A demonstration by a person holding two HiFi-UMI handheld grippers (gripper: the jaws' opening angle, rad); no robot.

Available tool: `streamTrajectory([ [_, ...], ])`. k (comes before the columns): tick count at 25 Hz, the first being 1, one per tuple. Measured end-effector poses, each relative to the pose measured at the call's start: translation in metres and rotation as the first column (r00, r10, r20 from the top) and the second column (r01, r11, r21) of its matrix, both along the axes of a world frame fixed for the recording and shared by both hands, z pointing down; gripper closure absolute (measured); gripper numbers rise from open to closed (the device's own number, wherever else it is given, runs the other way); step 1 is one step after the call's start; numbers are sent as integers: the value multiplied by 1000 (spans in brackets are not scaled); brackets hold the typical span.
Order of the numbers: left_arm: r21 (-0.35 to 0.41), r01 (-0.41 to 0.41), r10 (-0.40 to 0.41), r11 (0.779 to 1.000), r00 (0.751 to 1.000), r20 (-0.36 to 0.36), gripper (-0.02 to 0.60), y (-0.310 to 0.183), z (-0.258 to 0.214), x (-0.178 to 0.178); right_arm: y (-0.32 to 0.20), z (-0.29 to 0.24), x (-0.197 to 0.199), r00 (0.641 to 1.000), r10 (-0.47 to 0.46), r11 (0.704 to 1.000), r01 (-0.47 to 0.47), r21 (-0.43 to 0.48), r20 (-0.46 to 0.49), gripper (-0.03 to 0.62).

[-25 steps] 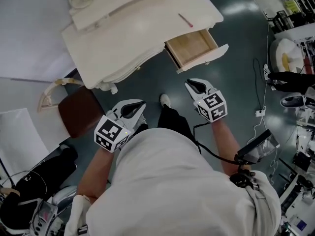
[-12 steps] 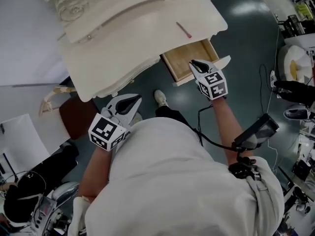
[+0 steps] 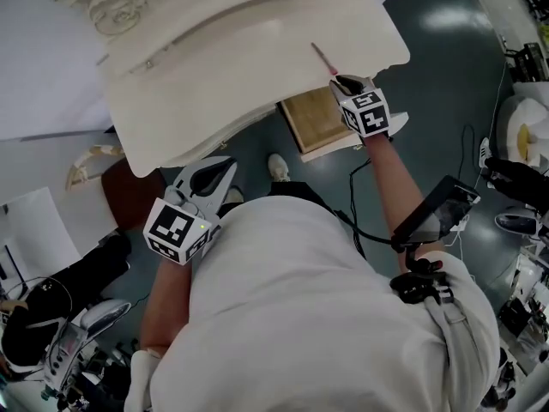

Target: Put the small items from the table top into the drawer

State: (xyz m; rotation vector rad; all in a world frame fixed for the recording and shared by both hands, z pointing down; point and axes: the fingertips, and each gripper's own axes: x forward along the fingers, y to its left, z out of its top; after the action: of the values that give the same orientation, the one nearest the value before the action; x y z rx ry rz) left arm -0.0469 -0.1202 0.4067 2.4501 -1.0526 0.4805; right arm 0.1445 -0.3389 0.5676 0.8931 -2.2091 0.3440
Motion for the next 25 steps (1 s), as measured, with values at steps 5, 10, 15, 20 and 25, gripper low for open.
streamTrajectory([
  [5, -18, 65, -65, 998, 998, 21, 581, -10, 0, 2, -40, 18, 1, 1000, -20, 999, 20, -25, -15, 520],
  [10, -38, 119, -118, 992, 992, 37, 581, -17, 2, -6, -66, 38, -6, 999, -36, 997, 35, -64, -28, 510],
  [15, -48, 145, -143, 988, 989, 45, 581, -18, 8, -11, -79, 58, -14, 998, -45, 995, 41, -94, -45, 508],
  [20, -56, 153, -150, 987, 988, 49, 581, -16, 8, -11, -83, 69, -13, 998, -25, 993, 19, -115, -51, 513],
  [25, -63, 155, -152, 986, 987, 52, 581, -14, 9, -10, -83, 71, -12, 1000, -7, 991, 3, -130, -24, 540],
])
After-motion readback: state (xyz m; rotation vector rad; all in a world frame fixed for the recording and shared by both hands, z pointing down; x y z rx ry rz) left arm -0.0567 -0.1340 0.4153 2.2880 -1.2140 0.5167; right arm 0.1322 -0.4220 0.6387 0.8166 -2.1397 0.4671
